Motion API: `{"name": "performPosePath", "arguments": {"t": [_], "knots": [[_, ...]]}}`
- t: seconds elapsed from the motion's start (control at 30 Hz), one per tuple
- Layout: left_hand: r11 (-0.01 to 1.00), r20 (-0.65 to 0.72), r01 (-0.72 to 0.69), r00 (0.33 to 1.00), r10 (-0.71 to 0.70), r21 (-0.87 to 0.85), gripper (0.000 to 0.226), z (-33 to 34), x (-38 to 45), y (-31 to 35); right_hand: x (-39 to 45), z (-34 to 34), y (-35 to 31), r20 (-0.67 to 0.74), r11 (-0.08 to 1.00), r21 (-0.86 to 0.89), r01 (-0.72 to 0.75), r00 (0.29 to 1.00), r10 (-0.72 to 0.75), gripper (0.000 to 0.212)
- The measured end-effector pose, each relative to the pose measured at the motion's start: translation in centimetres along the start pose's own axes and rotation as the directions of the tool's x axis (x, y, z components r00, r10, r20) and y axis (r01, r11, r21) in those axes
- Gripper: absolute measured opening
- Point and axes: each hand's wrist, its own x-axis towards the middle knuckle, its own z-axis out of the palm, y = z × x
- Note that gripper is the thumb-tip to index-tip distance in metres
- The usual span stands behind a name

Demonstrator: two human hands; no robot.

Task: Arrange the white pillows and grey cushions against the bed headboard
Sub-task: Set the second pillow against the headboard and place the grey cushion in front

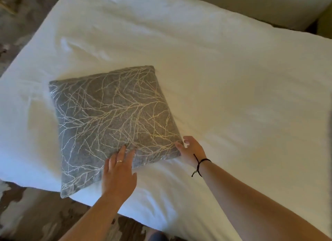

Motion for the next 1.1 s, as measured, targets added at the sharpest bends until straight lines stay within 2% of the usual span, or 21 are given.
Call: {"name": "performPosePath", "arguments": {"t": [0.1, 0.17, 0.27, 0.4, 0.53, 0.63, 0.77, 0.93, 1.1], "knots": [[0.999, -0.028, -0.052, 0.998, 0.052, 0.012, 0.090, 0.7, 0.3, -1.5, 2.2, 2.4, -1.5, 0.021, 0.975, 0.173, -0.138, 0.990, 0.137, 0.074], [0.999, -0.030, -0.048, 0.998, 0.048, 0.006, 0.096, 0.8, 0.3, -2.4, 3.0, 3.6, -2.1, -0.022, 0.939, 0.276, -0.205, 0.975, 0.220, 0.060], [1.000, -0.018, -0.003, 1.000, 0.003, -0.021, 0.106, 0.2, 0.2, -3.2, 3.0, 4.3, -2.8, -0.091, 0.875, 0.430, -0.221, 0.954, 0.286, 0.044], [0.999, -0.034, -0.021, 0.999, 0.019, -0.030, 0.113, -2.4, 0.5, -3.4, -0.8, 3.4, -4.7, -0.155, 0.938, 0.337, -0.081, 0.978, 0.140, 0.038], [0.995, -0.053, -0.081, 0.996, 0.078, -0.059, 0.127, -5.4, 0.7, -2.0, -6.8, 2.3, -6.7, -0.082, 0.936, 0.348, 0.046, 0.996, -0.018, 0.029], [0.989, -0.042, -0.113, 0.993, 0.109, -0.095, 0.146, -6.7, -0.3, -0.1, -11.1, 0.9, -7.3, -0.137, 0.896, 0.432, 0.097, 0.990, -0.041, 0.025], [0.963, -0.078, -0.183, 0.982, 0.170, -0.196, 0.144, -7.5, -2.6, 4.0, -15.7, -3.2, -5.9, -0.263, 0.898, 0.405, 0.170, 0.963, -0.064, 0.038], [0.886, -0.110, -0.286, 0.958, 0.265, -0.365, 0.138, -9.8, -4.5, 12.5, -20.5, -9.9, -4.5, -0.458, 0.906, 0.336, 0.257, 0.885, -0.082, 0.046], [0.683, -0.261, -0.492, 0.869, 0.419, -0.540, 0.145, -13.6, -7.6, 23.2, -27.9, -19.2, -2.0, -0.691, 0.875, 0.231, 0.426, 0.705, -0.161, 0.043]]}}
